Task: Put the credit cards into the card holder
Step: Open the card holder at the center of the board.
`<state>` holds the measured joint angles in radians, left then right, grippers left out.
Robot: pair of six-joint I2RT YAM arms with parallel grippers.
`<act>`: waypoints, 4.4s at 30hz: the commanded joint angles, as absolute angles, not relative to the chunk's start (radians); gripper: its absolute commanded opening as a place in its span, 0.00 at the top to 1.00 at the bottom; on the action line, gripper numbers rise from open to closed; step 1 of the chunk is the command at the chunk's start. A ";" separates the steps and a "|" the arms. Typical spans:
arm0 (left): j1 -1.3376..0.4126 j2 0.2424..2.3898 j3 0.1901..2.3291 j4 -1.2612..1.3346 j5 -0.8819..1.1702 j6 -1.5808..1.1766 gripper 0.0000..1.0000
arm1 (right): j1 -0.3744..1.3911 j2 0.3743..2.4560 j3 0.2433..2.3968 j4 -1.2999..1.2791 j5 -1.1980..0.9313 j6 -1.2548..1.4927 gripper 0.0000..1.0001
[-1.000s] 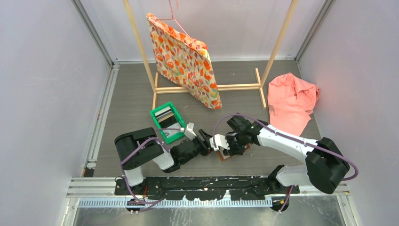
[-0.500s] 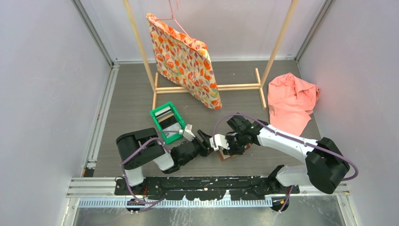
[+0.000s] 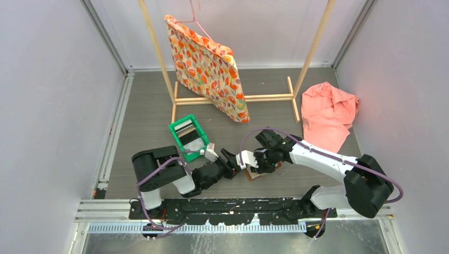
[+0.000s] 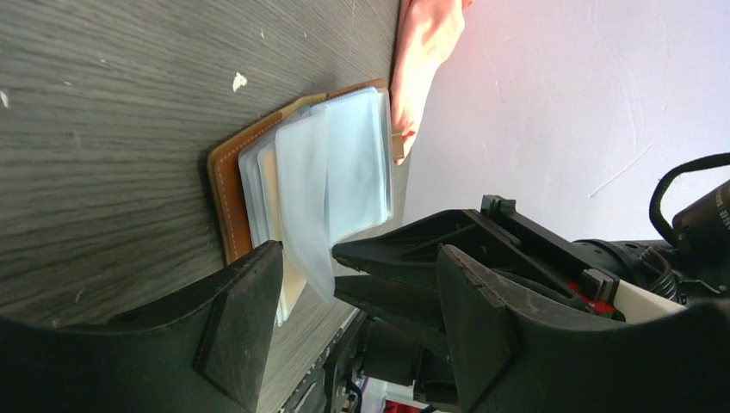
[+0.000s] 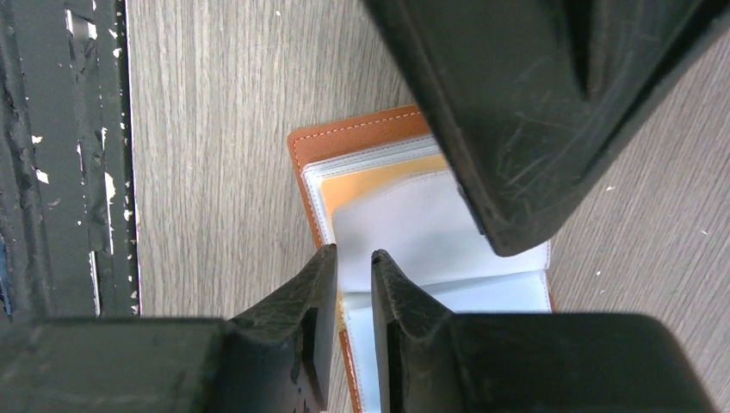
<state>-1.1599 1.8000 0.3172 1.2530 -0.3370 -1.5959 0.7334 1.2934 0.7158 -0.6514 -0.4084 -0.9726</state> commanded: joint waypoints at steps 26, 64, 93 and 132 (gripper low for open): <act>-1.198 1.846 0.375 1.318 -0.436 -1.692 0.32 | 0.640 1.200 0.722 -0.634 -0.454 -0.957 0.99; -1.203 1.921 0.466 1.180 -0.428 -1.824 0.40 | 0.631 1.193 0.720 -0.635 -0.462 -0.960 0.99; -1.120 2.028 0.644 1.275 -0.236 -1.723 0.57 | 0.355 1.152 0.783 -0.859 -0.674 -1.044 0.37; -0.992 1.528 0.732 0.479 -0.008 -1.133 0.54 | 0.183 1.477 0.924 -0.832 -0.621 -0.749 0.93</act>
<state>-0.9817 1.6680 0.7570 0.7643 0.0441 -1.3449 0.1810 1.4414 0.9249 -0.9043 -0.7105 -0.7948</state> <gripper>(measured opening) 0.452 0.071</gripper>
